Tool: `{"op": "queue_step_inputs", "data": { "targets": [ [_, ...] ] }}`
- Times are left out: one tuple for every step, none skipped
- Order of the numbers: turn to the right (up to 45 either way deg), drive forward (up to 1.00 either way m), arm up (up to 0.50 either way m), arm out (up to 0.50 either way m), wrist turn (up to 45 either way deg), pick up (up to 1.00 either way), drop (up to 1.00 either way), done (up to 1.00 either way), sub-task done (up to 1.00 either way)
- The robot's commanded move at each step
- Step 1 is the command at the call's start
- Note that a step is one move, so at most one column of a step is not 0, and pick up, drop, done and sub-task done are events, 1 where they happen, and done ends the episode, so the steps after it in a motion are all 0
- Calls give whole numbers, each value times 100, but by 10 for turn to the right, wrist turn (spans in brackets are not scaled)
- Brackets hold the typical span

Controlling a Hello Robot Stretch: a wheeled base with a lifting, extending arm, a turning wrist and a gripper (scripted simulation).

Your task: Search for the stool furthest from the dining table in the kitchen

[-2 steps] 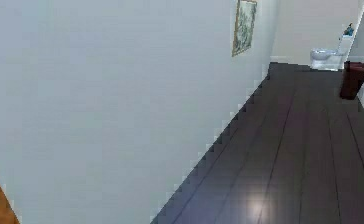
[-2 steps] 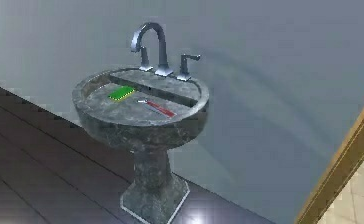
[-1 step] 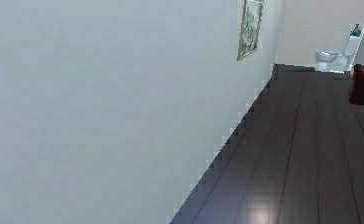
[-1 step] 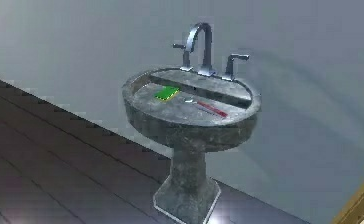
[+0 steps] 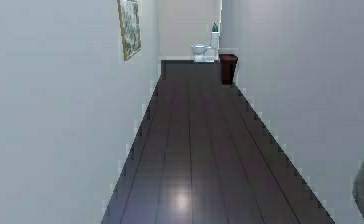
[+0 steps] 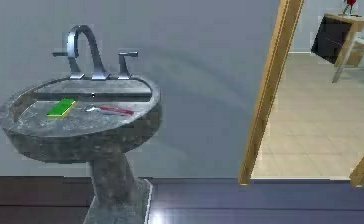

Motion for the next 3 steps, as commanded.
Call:
{"op": "queue_step_inputs", "data": {
  "targets": [
    [0,100,0,0,0,0,0,0,0],
    [0,100,0,0,0,0,0,0,0],
    [0,100,0,0,0,0,0,0,0]
  ]
}}
